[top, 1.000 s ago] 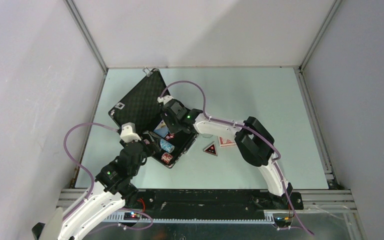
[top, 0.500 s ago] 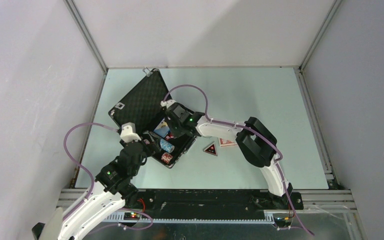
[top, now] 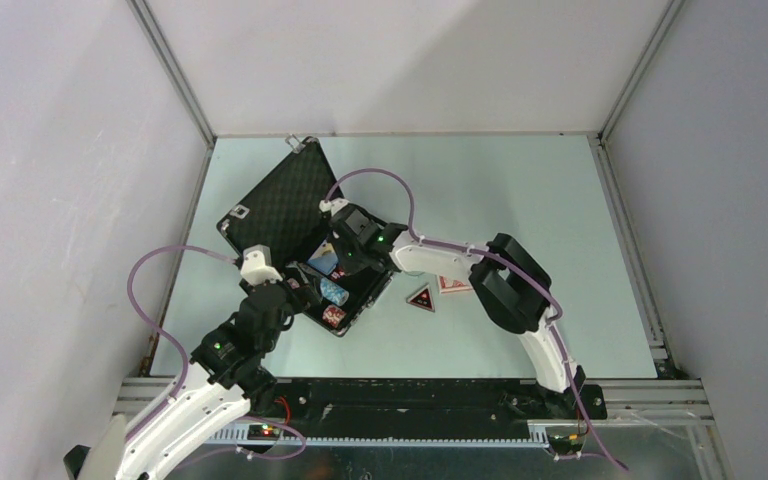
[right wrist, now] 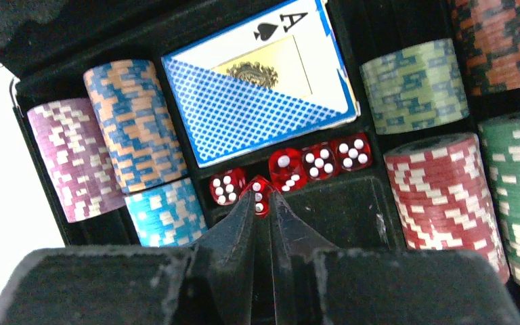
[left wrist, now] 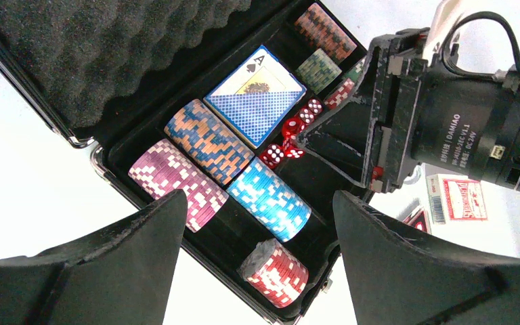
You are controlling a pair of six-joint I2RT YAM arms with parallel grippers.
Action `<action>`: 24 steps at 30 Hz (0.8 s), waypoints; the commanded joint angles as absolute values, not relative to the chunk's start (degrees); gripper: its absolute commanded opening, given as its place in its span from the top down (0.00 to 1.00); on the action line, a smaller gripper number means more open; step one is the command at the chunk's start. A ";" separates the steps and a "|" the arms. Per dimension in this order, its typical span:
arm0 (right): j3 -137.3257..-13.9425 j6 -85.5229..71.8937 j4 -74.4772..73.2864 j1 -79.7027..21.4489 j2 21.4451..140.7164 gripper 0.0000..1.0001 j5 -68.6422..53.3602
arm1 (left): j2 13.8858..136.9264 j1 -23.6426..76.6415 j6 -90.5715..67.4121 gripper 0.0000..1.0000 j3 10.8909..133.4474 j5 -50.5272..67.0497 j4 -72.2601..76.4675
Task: Pack up texas hold em set
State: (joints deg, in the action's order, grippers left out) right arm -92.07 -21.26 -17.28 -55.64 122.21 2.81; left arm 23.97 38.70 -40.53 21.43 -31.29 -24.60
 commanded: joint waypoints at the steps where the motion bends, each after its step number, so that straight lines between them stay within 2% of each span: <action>1: -96.00 -21.82 -15.41 -55.17 124.18 0.86 2.40 | 24.04 38.21 -39.91 0.14 21.38 -31.88 -23.24; 7: -99.10 -21.55 -16.17 -54.79 124.89 0.87 1.93 | 24.12 38.23 -39.99 0.14 21.18 -31.82 -22.86; 14: -100.74 -20.84 -17.51 -54.24 122.34 0.80 2.52 | 24.08 38.23 -39.82 0.14 21.53 -31.91 -23.18; 20: -96.90 -20.64 -16.98 -54.14 118.76 0.80 2.93 | 23.65 38.19 -39.93 0.14 21.40 -31.86 -23.27; 24: -88.21 -20.33 -14.66 -54.07 113.35 0.80 4.39 | 24.16 38.15 -39.67 0.14 21.59 -31.31 -23.24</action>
State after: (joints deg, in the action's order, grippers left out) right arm -94.63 -21.02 -17.63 -54.24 121.40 2.48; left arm 23.99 38.70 -40.51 21.43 -31.29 -24.60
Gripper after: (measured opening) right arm 0.200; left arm 0.856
